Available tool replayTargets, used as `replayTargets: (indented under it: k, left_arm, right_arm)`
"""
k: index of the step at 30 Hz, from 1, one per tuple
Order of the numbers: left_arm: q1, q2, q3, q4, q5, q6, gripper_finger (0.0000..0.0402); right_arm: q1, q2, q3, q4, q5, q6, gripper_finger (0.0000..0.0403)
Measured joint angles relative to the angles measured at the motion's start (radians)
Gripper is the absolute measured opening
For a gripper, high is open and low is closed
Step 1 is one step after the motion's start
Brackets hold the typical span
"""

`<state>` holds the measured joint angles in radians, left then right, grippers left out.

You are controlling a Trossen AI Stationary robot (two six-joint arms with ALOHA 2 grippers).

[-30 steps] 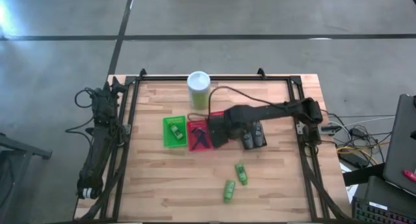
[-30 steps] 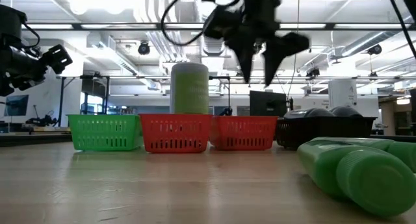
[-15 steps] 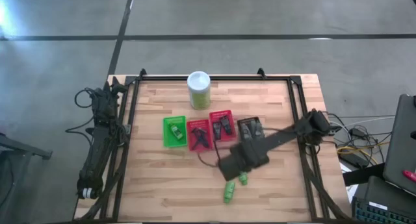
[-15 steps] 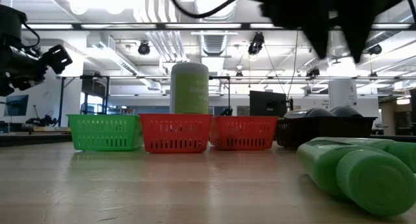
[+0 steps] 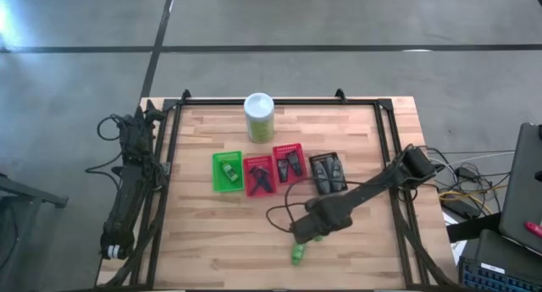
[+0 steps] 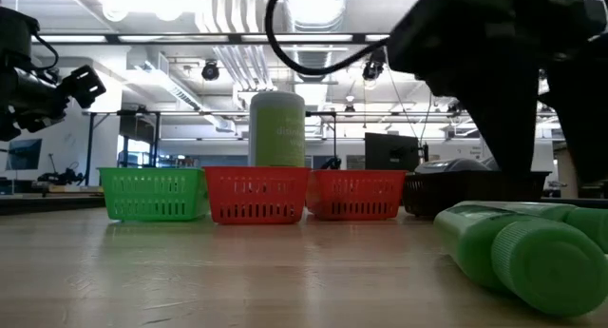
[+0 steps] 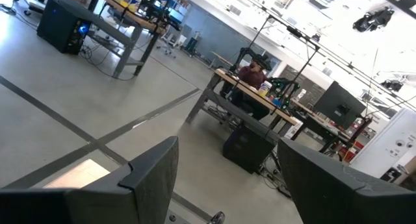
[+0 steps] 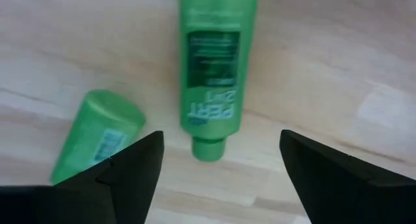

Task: Pick & Place Travel size toiletries
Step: Put the green shampoo bottle into the green bin

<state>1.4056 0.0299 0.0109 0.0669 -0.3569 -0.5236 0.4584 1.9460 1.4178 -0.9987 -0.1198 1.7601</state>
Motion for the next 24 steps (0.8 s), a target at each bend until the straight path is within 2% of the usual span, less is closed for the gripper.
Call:
replayTargets:
  k: [5,10,15,24]
  left_arm:
    - [0.000,0.000,0.000,0.000,0.000,0.000,0.0267]
    - [0.000,0.000,0.000,0.000,0.000,0.000,0.0267]
    - [0.000,0.000,0.000,0.000,0.000,0.000,0.0267]
    - [0.008,0.002,0.000,0.000,-0.001,0.000,0.0267]
  right_arm:
    - [0.000,-0.006,-0.048,0.038,0.004,-0.029,0.0313]
    - [-0.010,-0.004,-0.113,0.134,0.011,-0.042,0.0297]
    - [-0.018,-0.004,-0.154,0.145,0.017,-0.048,0.0265]
    - [-0.018,-0.004,-0.162,0.172,0.006,-0.066,0.0182]
